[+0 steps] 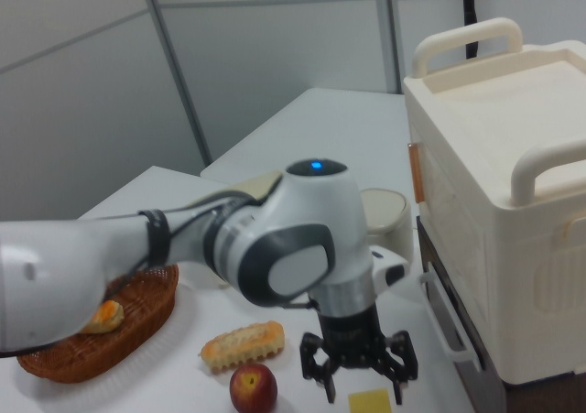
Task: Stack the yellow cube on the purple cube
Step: 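Lower the gripper around the yellow cube and close on it, then lift the yellow cube and carry it above the purple cube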
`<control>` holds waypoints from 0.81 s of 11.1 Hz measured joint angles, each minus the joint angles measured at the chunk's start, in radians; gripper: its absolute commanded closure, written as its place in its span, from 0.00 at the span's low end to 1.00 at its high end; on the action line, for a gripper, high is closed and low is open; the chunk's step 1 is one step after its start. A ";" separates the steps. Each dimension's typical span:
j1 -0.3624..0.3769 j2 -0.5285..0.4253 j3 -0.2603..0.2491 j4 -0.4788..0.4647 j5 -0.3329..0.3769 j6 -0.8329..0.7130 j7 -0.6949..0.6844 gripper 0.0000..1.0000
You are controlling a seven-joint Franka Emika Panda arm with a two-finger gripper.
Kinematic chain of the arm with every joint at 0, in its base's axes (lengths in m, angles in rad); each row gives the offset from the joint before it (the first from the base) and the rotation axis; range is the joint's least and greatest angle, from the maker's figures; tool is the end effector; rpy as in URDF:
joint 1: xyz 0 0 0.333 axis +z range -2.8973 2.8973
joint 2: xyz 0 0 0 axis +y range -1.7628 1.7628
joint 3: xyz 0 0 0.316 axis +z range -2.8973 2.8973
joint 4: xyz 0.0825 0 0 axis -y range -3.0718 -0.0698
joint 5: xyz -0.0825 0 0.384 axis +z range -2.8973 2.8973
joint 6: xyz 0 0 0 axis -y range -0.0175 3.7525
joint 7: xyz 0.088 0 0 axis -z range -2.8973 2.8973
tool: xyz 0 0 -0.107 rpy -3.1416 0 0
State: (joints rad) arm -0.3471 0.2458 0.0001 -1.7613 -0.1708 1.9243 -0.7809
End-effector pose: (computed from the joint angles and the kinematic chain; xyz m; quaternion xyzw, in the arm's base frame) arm 0.5781 -0.2217 0.4189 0.9651 0.2463 -0.0769 0.0445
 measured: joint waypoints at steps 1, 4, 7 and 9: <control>0.000 0.031 0.000 -0.001 -0.007 0.027 0.000 0.00; 0.000 0.105 0.002 -0.002 -0.012 0.073 0.000 0.00; 0.000 0.121 0.012 -0.002 -0.012 0.073 0.000 0.31; 0.001 0.124 0.014 -0.003 -0.012 0.073 0.000 0.54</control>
State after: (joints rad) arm -0.3460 0.3703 0.0144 -1.7646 -0.1830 1.9977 -0.7813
